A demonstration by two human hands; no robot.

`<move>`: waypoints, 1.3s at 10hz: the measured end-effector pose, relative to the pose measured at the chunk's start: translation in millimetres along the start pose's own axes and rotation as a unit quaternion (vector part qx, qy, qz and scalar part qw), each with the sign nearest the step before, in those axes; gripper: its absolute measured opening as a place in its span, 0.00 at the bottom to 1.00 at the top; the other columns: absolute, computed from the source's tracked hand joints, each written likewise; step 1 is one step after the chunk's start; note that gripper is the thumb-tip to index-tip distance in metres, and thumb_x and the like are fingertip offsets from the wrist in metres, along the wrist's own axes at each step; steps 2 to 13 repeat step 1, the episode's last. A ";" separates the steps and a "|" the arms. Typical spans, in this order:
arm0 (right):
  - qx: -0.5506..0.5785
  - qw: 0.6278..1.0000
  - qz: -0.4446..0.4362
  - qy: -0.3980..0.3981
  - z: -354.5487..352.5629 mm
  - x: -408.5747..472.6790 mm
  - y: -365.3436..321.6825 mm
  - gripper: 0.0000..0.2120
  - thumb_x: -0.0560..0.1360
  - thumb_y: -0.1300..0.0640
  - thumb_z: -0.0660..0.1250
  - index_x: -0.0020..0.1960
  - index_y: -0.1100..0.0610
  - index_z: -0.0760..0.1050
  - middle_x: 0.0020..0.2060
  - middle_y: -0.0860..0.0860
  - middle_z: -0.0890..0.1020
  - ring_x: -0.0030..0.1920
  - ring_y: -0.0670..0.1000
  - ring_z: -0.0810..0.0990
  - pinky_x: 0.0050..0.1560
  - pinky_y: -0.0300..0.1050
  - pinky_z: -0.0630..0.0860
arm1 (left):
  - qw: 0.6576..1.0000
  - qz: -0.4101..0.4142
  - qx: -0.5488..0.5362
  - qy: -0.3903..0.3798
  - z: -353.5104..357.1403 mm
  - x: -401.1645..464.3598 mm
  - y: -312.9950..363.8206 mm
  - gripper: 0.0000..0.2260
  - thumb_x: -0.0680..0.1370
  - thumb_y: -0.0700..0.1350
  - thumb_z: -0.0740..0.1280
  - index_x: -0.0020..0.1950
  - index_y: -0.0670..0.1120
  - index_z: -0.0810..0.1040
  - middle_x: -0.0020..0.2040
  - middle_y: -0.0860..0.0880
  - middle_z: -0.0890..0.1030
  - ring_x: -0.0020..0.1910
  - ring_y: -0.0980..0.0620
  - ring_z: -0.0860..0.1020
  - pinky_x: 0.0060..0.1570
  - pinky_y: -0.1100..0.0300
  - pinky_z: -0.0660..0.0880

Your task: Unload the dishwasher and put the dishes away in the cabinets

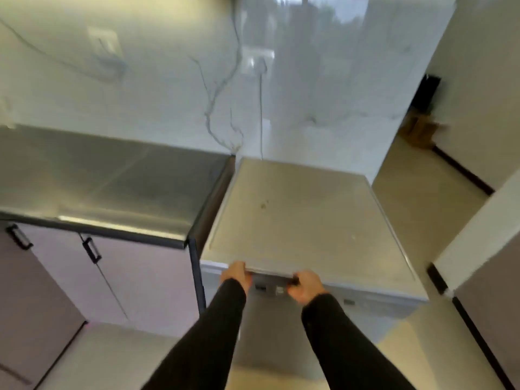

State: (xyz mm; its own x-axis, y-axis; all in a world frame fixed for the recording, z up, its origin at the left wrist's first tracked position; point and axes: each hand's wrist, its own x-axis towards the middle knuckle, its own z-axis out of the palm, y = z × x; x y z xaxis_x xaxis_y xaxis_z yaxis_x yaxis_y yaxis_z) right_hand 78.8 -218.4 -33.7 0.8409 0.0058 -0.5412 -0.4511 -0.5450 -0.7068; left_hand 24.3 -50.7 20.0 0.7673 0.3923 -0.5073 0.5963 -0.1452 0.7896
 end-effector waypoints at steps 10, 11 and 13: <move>0.300 0.948 0.010 -0.106 -14.0 31.5 -15.1 0.25 0.50 0.46 0.79 0.44 0.51 0.77 0.48 0.51 0.77 0.63 0.61 0.73 0.67 0.54 0.71 | 0.989 -0.006 -0.144 -0.038 -14.6 -10.8 34.0 0.19 0.80 0.36 0.61 0.71 0.38 0.66 0.70 0.39 0.69 0.55 0.51 0.68 0.34 0.78 0.67; 0.300 0.948 0.010 -0.106 -14.0 31.5 -15.1 0.25 0.50 0.46 0.79 0.44 0.51 0.77 0.48 0.51 0.77 0.63 0.61 0.73 0.67 0.54 0.71 | 0.989 -0.006 -0.144 -0.038 -14.6 -10.8 34.0 0.19 0.80 0.36 0.61 0.71 0.38 0.66 0.70 0.39 0.69 0.55 0.51 0.68 0.34 0.78 0.67; 0.300 0.948 0.010 -0.106 -14.0 31.5 -15.1 0.25 0.50 0.46 0.79 0.44 0.51 0.77 0.48 0.51 0.77 0.63 0.61 0.73 0.67 0.54 0.71 | 0.989 -0.006 -0.144 -0.038 -14.6 -10.8 34.0 0.19 0.80 0.36 0.61 0.71 0.38 0.66 0.70 0.39 0.69 0.55 0.51 0.68 0.34 0.78 0.67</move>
